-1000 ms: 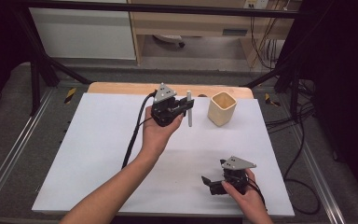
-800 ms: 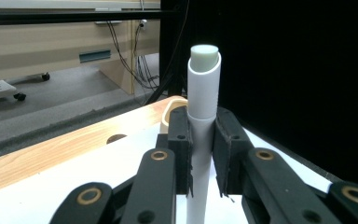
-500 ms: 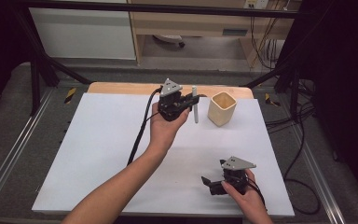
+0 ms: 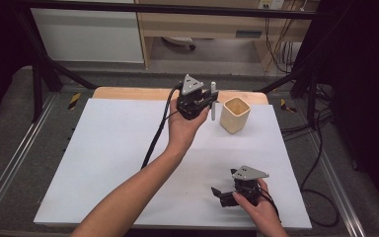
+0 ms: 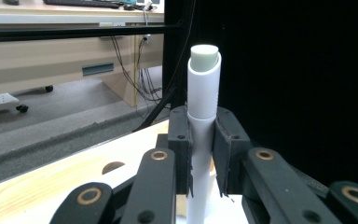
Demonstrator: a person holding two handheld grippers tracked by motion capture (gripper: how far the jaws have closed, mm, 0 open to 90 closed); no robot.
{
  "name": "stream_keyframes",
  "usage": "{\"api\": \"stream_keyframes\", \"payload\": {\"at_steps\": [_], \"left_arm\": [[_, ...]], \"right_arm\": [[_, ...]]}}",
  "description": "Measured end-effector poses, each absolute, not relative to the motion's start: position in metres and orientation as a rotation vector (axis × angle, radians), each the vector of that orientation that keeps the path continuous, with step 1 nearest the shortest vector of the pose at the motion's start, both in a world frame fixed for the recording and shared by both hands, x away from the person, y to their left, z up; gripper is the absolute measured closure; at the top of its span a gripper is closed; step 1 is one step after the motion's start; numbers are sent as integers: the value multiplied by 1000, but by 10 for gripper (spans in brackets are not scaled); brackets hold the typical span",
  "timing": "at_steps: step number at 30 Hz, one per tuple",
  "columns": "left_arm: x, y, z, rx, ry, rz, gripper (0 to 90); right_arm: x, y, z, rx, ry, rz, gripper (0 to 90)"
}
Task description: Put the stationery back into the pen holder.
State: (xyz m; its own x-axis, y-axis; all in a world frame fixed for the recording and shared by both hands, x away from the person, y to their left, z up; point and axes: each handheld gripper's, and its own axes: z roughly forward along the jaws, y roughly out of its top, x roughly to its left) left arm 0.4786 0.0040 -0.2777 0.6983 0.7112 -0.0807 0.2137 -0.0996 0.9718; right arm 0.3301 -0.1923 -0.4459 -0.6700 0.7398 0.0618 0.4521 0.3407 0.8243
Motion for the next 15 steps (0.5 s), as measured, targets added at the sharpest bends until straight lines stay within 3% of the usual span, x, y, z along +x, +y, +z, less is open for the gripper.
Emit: {"api": "stream_keyframes", "payload": {"at_steps": [15], "left_arm": [[488, -33, -270, 1644, 685, 500, 787]], "right_arm": [[331, -194, -445, 1067, 2273, 1259, 29]]}}
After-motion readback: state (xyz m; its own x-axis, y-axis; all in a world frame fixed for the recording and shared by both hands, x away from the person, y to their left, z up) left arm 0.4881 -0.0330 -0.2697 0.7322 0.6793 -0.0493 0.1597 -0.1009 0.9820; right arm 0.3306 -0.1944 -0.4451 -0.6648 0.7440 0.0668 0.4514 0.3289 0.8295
